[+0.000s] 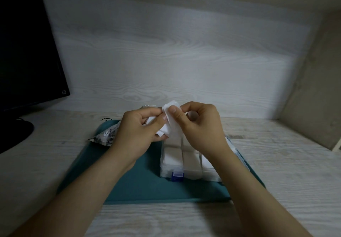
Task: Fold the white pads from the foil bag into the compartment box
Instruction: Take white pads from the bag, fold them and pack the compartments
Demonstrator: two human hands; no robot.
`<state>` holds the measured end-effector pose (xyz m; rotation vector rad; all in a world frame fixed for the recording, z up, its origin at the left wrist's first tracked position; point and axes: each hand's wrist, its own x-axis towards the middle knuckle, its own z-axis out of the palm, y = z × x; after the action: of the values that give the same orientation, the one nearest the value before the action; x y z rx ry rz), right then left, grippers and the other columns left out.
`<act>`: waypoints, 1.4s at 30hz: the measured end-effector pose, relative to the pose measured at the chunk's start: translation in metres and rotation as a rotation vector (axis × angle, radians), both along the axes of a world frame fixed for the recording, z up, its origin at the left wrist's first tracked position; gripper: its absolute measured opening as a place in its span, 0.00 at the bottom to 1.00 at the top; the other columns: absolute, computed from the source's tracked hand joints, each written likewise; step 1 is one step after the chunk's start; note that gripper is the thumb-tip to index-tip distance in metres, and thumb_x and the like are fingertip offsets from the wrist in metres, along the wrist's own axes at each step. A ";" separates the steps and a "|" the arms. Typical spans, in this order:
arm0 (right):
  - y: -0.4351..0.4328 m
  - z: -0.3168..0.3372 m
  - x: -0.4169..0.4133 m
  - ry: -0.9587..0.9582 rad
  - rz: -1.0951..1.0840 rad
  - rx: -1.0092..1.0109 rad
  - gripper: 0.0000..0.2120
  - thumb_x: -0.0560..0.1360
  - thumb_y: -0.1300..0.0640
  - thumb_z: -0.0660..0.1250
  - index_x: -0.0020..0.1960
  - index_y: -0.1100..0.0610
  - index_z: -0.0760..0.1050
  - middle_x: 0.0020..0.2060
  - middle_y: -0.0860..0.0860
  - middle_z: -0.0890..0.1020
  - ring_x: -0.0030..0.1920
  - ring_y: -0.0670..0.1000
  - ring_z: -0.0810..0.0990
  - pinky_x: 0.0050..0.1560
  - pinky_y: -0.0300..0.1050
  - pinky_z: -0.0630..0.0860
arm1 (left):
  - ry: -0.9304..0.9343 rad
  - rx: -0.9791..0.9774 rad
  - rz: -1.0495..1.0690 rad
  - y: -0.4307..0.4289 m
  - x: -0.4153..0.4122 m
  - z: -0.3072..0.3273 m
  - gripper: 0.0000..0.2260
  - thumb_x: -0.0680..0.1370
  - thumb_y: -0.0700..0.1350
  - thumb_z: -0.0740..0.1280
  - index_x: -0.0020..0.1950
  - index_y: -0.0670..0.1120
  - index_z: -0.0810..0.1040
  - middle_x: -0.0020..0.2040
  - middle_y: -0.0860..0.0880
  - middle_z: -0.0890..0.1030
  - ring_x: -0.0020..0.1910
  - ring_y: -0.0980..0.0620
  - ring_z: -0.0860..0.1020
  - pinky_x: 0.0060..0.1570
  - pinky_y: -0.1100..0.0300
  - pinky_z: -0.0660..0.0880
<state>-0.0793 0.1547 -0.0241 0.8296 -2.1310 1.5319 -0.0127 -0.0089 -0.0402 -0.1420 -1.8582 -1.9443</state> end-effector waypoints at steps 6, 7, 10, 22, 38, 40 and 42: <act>0.000 -0.001 0.001 0.015 0.041 -0.002 0.10 0.79 0.47 0.74 0.43 0.51 0.84 0.25 0.49 0.79 0.24 0.44 0.69 0.29 0.40 0.66 | -0.007 -0.002 0.003 -0.001 -0.001 0.000 0.07 0.84 0.40 0.69 0.57 0.43 0.87 0.57 0.37 0.84 0.55 0.43 0.86 0.48 0.52 0.85; -0.001 0.000 0.000 0.017 0.038 -0.011 0.10 0.79 0.46 0.74 0.43 0.51 0.84 0.26 0.50 0.81 0.25 0.45 0.70 0.28 0.42 0.66 | -0.009 -0.002 0.007 -0.001 -0.001 0.000 0.07 0.84 0.40 0.69 0.57 0.43 0.87 0.57 0.36 0.84 0.55 0.43 0.86 0.48 0.52 0.85; -0.001 0.000 0.001 0.018 0.036 -0.013 0.11 0.77 0.45 0.76 0.44 0.52 0.83 0.27 0.52 0.82 0.25 0.48 0.73 0.28 0.45 0.69 | -0.013 -0.009 0.010 -0.001 -0.002 0.000 0.07 0.84 0.41 0.69 0.57 0.44 0.87 0.58 0.37 0.83 0.56 0.42 0.86 0.48 0.51 0.86; -0.001 0.001 0.004 -0.028 0.043 -0.006 0.13 0.77 0.44 0.76 0.44 0.53 0.82 0.28 0.50 0.83 0.25 0.46 0.74 0.29 0.42 0.68 | -0.054 -0.033 -0.020 0.000 0.006 0.010 0.07 0.84 0.41 0.69 0.54 0.44 0.87 0.52 0.41 0.87 0.52 0.45 0.87 0.44 0.56 0.85; -0.001 0.018 0.016 -0.398 0.267 -0.382 0.09 0.81 0.69 0.56 0.54 0.61 0.72 0.44 0.55 0.87 0.37 0.53 0.79 0.42 0.47 0.77 | -0.002 -0.059 0.339 -0.003 0.004 0.008 0.09 0.79 0.39 0.72 0.42 0.48 0.89 0.41 0.44 0.87 0.41 0.48 0.85 0.44 0.42 0.86; 0.001 0.018 0.016 -0.404 0.331 -0.402 0.08 0.83 0.67 0.62 0.56 0.62 0.79 0.44 0.54 0.87 0.43 0.55 0.86 0.45 0.44 0.81 | 0.003 -0.122 0.383 -0.005 0.003 0.007 0.08 0.79 0.41 0.72 0.43 0.49 0.89 0.40 0.50 0.88 0.43 0.49 0.86 0.45 0.42 0.86; 0.003 0.019 0.017 -0.411 0.370 -0.394 0.08 0.82 0.64 0.67 0.58 0.61 0.83 0.47 0.55 0.88 0.48 0.57 0.88 0.47 0.43 0.82 | 0.010 -0.192 0.404 -0.007 0.003 0.006 0.07 0.79 0.43 0.72 0.44 0.49 0.89 0.41 0.54 0.88 0.44 0.49 0.87 0.46 0.45 0.86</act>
<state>-0.0619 0.1577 -0.0052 0.8522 -1.8876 2.3956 -0.0098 -0.0157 -0.0341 0.1553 -1.8910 -1.4908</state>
